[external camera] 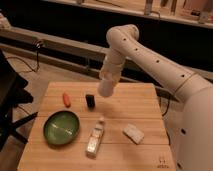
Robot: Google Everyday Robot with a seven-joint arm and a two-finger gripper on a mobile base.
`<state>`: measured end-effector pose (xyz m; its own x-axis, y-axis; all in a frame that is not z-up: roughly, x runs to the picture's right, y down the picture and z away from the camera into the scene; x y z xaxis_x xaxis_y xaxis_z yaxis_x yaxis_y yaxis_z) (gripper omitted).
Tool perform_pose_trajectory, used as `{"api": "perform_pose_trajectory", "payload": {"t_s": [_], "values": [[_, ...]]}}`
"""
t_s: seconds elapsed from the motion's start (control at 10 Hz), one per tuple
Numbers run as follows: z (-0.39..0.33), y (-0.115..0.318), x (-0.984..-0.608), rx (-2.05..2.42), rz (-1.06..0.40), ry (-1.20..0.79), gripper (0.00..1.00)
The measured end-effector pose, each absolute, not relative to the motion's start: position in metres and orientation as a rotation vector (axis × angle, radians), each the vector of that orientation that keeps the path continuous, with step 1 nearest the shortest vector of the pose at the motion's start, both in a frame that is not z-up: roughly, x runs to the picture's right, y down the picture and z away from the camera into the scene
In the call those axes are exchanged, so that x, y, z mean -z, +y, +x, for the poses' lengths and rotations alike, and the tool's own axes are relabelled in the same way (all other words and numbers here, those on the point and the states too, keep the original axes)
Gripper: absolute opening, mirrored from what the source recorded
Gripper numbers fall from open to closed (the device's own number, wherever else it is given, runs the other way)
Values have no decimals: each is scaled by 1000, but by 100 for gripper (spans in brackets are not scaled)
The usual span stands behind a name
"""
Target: Place the ceramic cup over the eraser
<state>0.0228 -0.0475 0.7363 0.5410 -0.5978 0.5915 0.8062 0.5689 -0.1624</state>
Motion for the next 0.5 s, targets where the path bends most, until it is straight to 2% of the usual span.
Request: {"api": "perform_pose_trajectory", "payload": {"t_s": [0.5], "values": [[-9, -37, -722, 964, -432, -575, 0]]}}
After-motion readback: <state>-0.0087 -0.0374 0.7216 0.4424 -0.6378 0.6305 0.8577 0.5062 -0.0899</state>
